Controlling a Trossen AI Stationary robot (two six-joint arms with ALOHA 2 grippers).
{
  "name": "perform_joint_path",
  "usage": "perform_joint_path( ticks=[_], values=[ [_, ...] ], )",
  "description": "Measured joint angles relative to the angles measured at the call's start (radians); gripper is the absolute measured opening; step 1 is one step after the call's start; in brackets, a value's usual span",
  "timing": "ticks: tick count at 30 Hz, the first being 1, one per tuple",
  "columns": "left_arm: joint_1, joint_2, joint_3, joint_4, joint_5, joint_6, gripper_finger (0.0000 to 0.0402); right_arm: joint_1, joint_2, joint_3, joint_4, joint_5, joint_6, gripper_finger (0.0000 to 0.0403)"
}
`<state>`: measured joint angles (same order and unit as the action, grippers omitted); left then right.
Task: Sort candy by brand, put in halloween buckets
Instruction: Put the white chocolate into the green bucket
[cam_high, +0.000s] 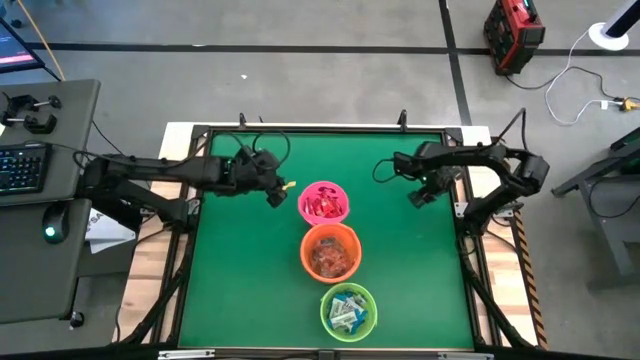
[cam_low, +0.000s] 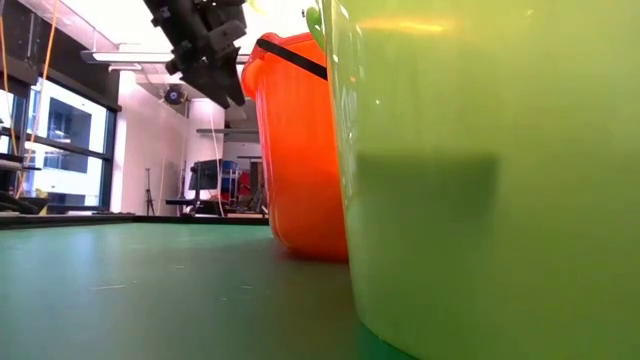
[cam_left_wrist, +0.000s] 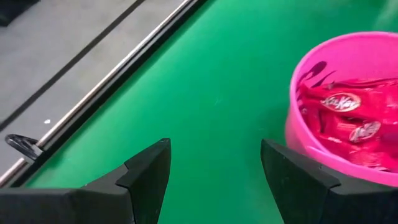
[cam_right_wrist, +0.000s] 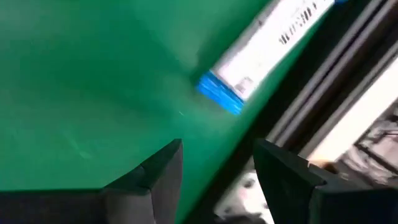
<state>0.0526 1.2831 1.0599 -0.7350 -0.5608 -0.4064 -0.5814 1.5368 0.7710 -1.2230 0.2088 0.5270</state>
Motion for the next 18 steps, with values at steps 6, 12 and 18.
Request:
perform_joint_path(
  ticks=[6, 12, 18],
  values=[
    [0.034, 0.0, 0.0, -0.001, 0.001, 0.052, 0.0239, 0.015, -0.002, 0.007, 0.068, 0.0, -0.02, 0.0188],
    [0.046, 0.0, 0.0, -0.001, 0.0, 0.05, 0.0239, 0.017, 0.0, -0.019, 0.061, 0.029, -0.115, 0.0188],
    [0.046, 0.0, 0.0, 0.0, 0.001, 0.041, 0.0239, 0.017, 0.001, -0.029, 0.105, 0.108, -0.196, 0.0188]
  ],
)
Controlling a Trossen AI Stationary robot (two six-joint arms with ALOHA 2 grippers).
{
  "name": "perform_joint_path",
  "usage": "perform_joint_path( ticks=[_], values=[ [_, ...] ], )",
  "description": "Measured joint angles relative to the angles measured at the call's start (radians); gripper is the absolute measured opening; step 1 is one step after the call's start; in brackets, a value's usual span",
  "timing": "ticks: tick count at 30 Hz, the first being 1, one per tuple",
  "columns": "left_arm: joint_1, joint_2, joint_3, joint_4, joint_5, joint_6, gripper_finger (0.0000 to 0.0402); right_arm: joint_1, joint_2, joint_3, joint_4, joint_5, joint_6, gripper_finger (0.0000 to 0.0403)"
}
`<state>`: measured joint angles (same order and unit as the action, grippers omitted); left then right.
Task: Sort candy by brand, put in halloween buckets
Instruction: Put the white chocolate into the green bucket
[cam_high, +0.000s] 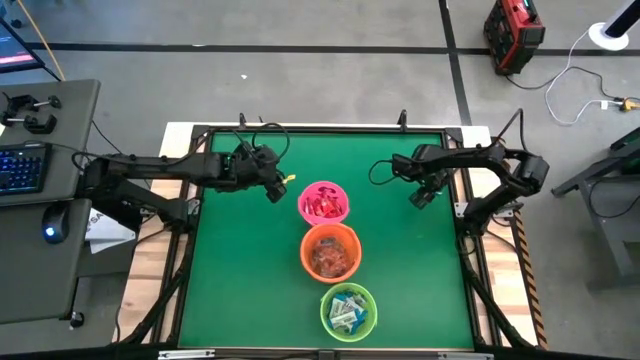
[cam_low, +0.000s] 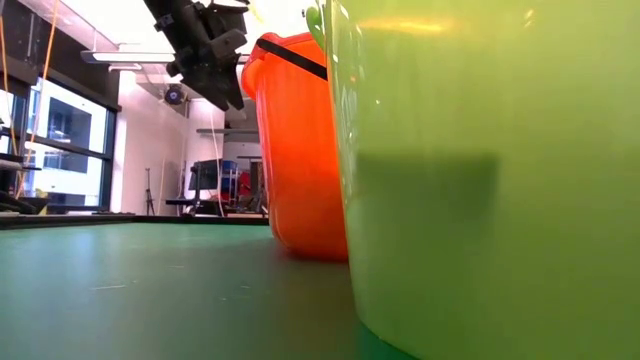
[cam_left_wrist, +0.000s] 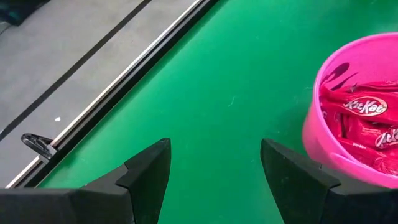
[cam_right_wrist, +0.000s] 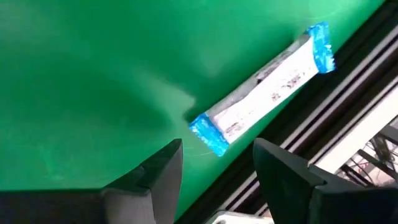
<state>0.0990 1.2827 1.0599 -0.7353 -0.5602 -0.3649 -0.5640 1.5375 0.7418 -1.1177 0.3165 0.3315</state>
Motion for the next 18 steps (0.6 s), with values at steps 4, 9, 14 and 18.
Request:
perform_joint_path(
  ticks=[4, 9, 14, 18],
  values=[
    [0.0, 0.0, 0.0, 0.001, 0.0, -0.002, 0.0239, -0.002, 0.006, 0.0, -0.001, 0.005, -0.001, 0.0188],
    [0.0, 0.0, 0.0, 0.004, 0.0, -0.033, 0.0239, -0.005, 0.021, 0.0, -0.002, -0.01, -0.027, 0.0188],
    [0.0, 0.0, 0.0, 0.007, -0.003, -0.043, 0.0239, -0.006, 0.079, 0.0, 0.001, -0.012, -0.035, 0.0188],
    [0.0, 0.0, 0.0, 0.007, -0.003, -0.043, 0.0239, -0.005, 0.135, 0.007, -0.001, -0.01, -0.036, 0.0188]
  ],
)
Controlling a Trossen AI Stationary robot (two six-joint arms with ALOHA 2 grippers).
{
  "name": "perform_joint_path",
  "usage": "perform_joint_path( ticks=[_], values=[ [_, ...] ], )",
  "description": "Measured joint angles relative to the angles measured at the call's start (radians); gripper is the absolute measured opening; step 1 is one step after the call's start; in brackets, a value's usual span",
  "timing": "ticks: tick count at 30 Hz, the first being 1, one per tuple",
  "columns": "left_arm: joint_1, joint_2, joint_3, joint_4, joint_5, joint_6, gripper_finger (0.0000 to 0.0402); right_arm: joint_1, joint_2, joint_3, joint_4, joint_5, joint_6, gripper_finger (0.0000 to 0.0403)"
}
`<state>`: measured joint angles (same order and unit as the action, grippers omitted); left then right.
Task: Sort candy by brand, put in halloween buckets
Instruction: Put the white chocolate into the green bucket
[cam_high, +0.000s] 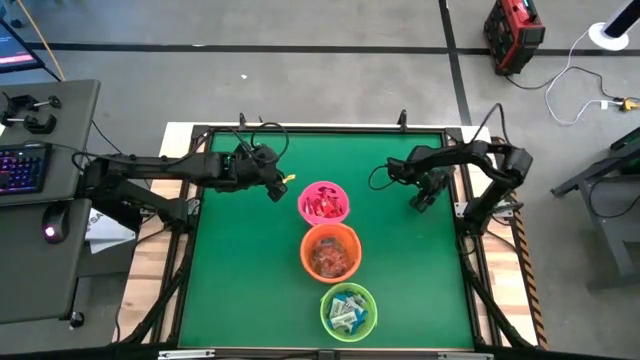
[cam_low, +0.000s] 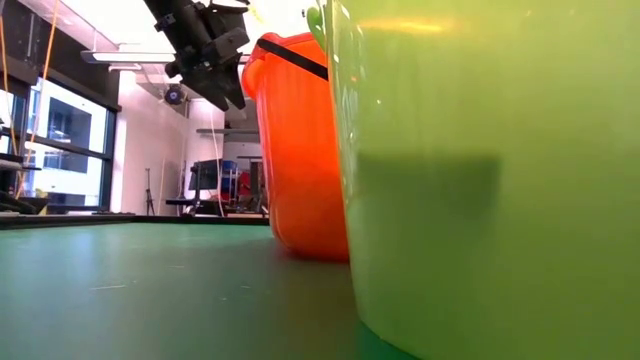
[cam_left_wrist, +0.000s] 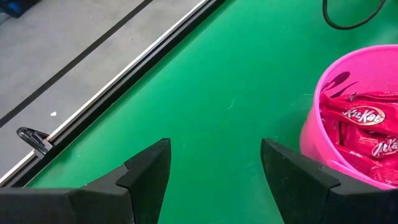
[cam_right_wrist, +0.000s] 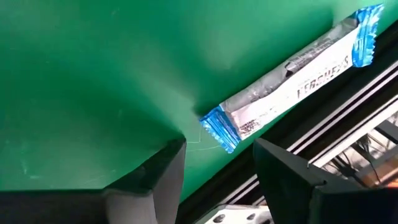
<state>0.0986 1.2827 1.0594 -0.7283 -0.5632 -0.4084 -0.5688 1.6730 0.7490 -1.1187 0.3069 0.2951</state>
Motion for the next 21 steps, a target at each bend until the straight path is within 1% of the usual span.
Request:
perform_joint_path(
  ticks=[3, 6, 9, 12, 13, 15, 17, 21],
  values=[
    [0.0, 0.0, 0.0, 0.0, 0.0, 0.0, 0.0239, 0.001, 0.022, 0.001, -0.003, 0.012, 0.005, 0.018],
    [0.0, 0.0, 0.0, 0.0, 0.0, 0.0, 0.0239, 0.001, 0.027, 0.0, -0.003, 0.015, 0.015, 0.0149],
    [0.0, 0.0, 0.0, 0.0, 0.0, 0.002, 0.0239, 0.0, 0.029, -0.002, 0.0, 0.017, 0.018, 0.0097],
    [0.0, 0.0, 0.0, -0.003, 0.0, 0.002, 0.0239, -0.001, 0.031, -0.005, 0.002, 0.034, 0.021, 0.0027],
    [0.0, 0.0, 0.0, -0.004, 0.0, 0.003, 0.0239, -0.001, 0.031, -0.006, 0.002, 0.037, 0.021, 0.0014],
    [0.0, 0.0, 0.0, -0.006, -0.001, 0.021, 0.0239, 0.0, 0.031, -0.004, -0.003, 0.045, 0.028, 0.0011],
    [0.0, -0.005, 0.0, -0.012, 0.001, 0.042, 0.0239, 0.006, 0.03, 0.011, -0.025, 0.076, 0.043, 0.0007],
    [0.0, -0.063, -0.001, -0.02, 0.012, 0.079, 0.0239, 0.014, 0.0, 0.059, -0.088, 0.077, 0.045, 0.0002]
  ],
)
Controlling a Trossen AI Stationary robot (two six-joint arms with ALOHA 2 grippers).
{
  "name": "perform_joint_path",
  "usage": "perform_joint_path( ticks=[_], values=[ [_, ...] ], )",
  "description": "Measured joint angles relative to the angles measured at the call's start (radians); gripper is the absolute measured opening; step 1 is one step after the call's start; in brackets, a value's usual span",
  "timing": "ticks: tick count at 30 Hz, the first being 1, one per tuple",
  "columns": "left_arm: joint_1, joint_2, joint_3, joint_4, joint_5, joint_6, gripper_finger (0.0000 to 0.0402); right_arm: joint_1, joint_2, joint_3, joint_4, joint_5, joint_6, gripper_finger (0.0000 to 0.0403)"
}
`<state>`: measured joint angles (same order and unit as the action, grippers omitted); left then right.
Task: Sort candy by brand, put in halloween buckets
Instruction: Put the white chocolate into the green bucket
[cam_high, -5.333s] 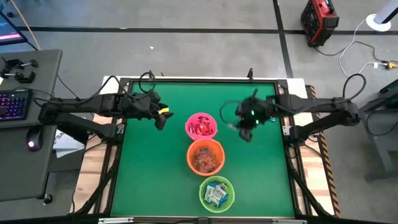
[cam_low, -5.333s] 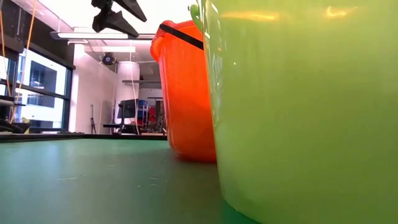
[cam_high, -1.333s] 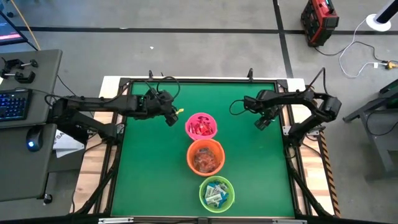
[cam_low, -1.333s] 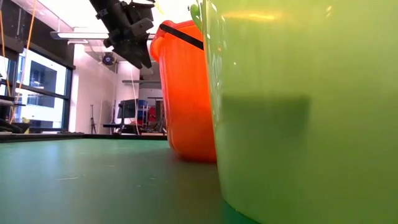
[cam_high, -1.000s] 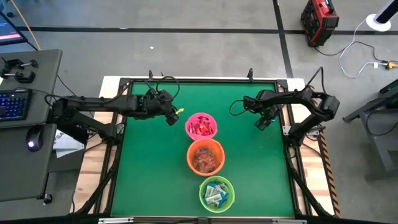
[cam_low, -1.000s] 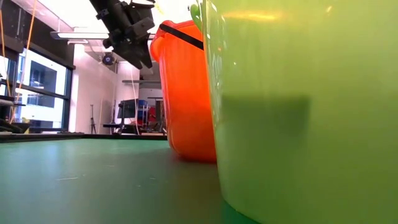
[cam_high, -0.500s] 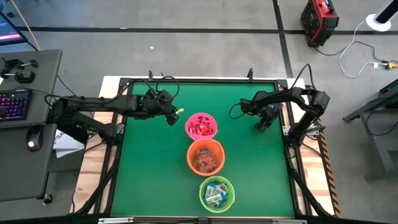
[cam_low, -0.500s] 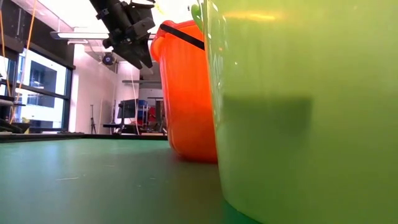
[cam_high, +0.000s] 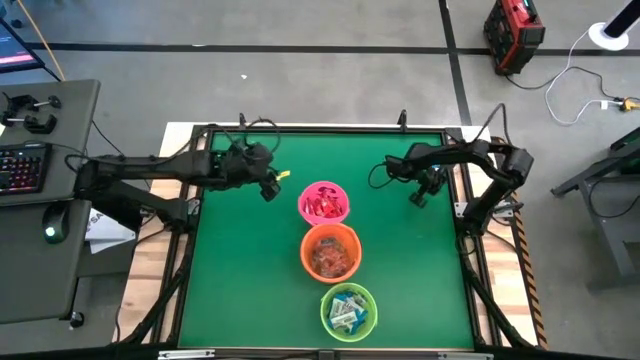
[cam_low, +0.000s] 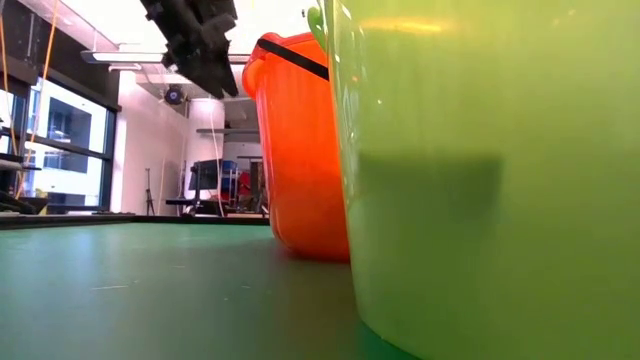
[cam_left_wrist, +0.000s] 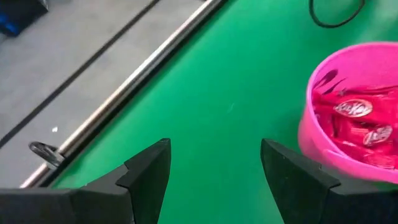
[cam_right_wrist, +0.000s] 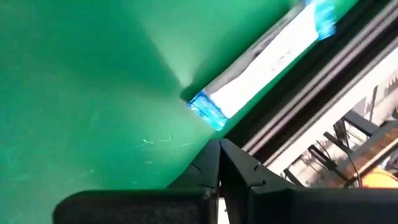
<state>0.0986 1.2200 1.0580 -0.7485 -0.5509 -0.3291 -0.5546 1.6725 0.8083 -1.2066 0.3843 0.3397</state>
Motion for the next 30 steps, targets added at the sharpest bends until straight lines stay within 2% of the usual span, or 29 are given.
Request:
perform_joint_path(
  ticks=[7, 14, 18, 22, 25, 27, 30],
  values=[
    [0.0, -0.136, 0.0, -0.003, -0.071, 0.017, 0.0239, 0.012, -0.088, 0.135, -0.077, -0.045, -0.001, 0.0001],
    [0.0, -0.185, 0.001, -0.004, -0.093, 0.016, 0.0239, -0.001, -0.084, 0.157, -0.063, -0.131, -0.008, 0.0013],
    [0.0, -0.176, 0.001, -0.009, -0.089, -0.006, 0.0239, -0.013, -0.067, 0.157, -0.033, -0.132, -0.003, 0.0065],
    [0.0, -0.165, 0.001, -0.015, -0.083, -0.008, 0.0239, -0.037, -0.042, 0.157, -0.027, -0.155, 0.04, 0.0143],
    [0.0, -0.158, 0.001, -0.017, -0.083, -0.008, 0.0239, -0.063, -0.033, 0.157, -0.044, -0.116, 0.079, 0.0195],
    [0.0, -0.156, 0.001, -0.018, -0.082, -0.008, 0.0239, -0.095, -0.033, 0.157, -0.05, -0.112, 0.107, 0.0218],
    [0.0, -0.157, 0.001, -0.018, -0.082, -0.008, 0.0239, -0.147, -0.033, 0.157, -0.06, -0.124, 0.112, 0.023]
  ],
)
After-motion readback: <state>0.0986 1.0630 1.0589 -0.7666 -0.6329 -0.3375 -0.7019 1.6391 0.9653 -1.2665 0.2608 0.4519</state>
